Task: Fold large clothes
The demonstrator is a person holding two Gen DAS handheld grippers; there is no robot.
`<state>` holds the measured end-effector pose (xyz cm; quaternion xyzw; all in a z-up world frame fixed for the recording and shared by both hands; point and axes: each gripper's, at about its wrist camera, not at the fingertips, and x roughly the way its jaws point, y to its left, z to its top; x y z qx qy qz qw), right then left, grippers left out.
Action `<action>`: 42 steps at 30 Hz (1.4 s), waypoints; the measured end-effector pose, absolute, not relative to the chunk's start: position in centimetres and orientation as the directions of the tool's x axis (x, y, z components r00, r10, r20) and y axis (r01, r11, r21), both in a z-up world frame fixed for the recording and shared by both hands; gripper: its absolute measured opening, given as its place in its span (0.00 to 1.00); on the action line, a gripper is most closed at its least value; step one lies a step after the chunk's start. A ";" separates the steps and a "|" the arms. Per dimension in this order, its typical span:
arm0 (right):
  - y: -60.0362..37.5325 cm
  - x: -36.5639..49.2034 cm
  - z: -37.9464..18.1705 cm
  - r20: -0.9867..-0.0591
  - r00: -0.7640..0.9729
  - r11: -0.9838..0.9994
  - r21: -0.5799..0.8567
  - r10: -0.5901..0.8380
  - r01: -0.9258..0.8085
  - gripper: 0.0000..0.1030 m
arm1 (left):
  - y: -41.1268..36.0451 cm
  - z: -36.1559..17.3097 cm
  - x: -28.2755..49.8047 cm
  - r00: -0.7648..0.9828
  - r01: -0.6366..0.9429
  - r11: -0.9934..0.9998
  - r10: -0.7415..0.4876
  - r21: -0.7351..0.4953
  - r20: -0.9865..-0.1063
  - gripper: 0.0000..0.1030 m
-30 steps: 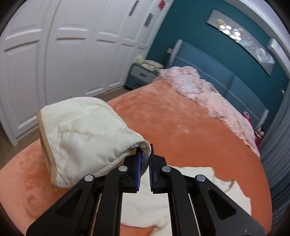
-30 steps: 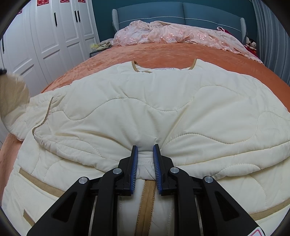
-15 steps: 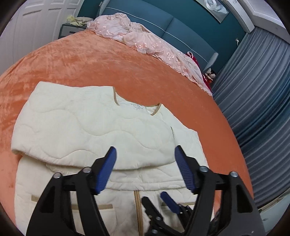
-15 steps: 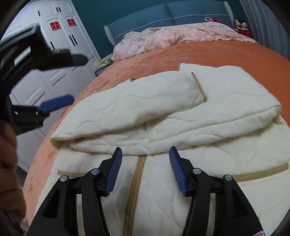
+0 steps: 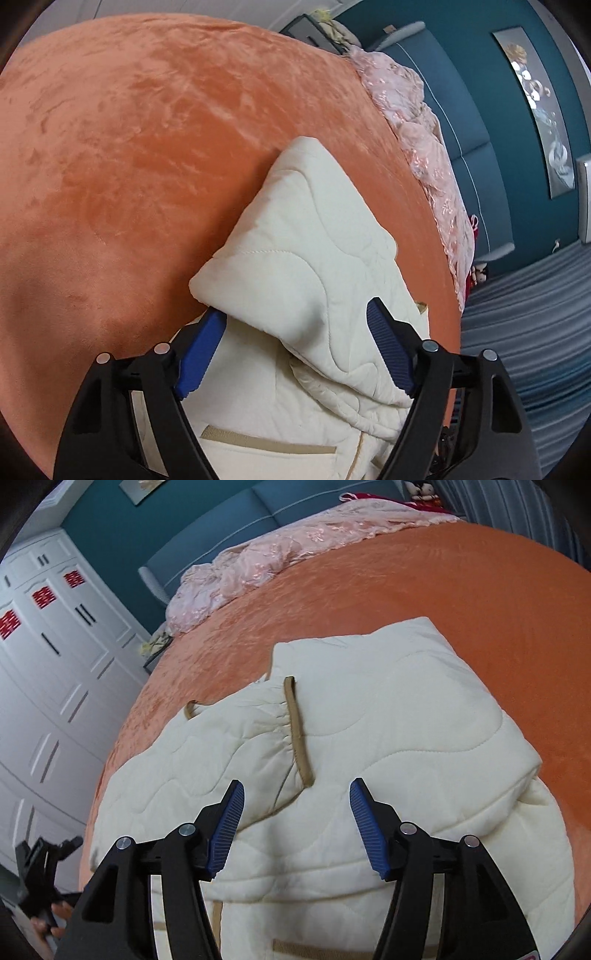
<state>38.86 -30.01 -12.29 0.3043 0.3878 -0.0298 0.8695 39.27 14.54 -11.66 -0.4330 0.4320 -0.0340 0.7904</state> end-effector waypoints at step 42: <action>-32.3 31.7 -8.7 -0.679 0.728 0.914 0.230 -0.095 0.333 0.28 | 7.6 -8.8 35.3 0.626 -0.027 0.973 -0.164 -0.231 -0.763 0.22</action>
